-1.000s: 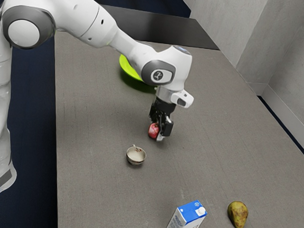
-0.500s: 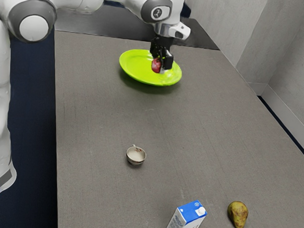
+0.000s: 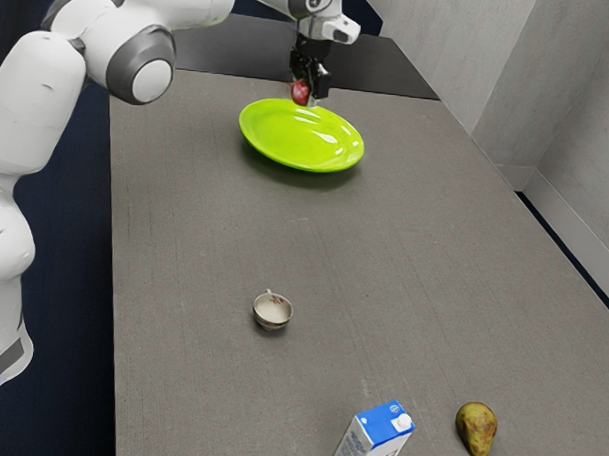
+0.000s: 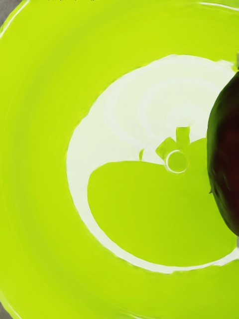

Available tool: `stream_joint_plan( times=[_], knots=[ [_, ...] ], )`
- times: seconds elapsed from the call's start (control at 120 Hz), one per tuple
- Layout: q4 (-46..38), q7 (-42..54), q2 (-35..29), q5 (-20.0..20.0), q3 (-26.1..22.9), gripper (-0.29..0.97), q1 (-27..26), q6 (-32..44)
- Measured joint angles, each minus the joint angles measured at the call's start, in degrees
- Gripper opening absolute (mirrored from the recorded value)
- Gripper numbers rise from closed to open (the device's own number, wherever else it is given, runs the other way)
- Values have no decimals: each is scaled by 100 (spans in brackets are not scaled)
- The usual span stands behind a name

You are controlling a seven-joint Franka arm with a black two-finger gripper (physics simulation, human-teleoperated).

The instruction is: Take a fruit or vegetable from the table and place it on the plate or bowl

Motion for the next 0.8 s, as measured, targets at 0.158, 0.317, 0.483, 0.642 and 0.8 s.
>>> stream_joint_plan(
  times=[0.158, 0.317, 0.483, 0.642, 0.8],
  knots=[
    [387, 266, 530, -9, -420, 32, 376, -83],
    [771, 476, 862, -7, -595, 37, 519, -124],
    [799, 734, 867, -40, -617, 58, 527, -162],
    [718, 898, 307, 32, -722, 65, 365, -273],
    [-1272, 198, -1995, 441, -3114, 67, -273, -1000]
  ],
)
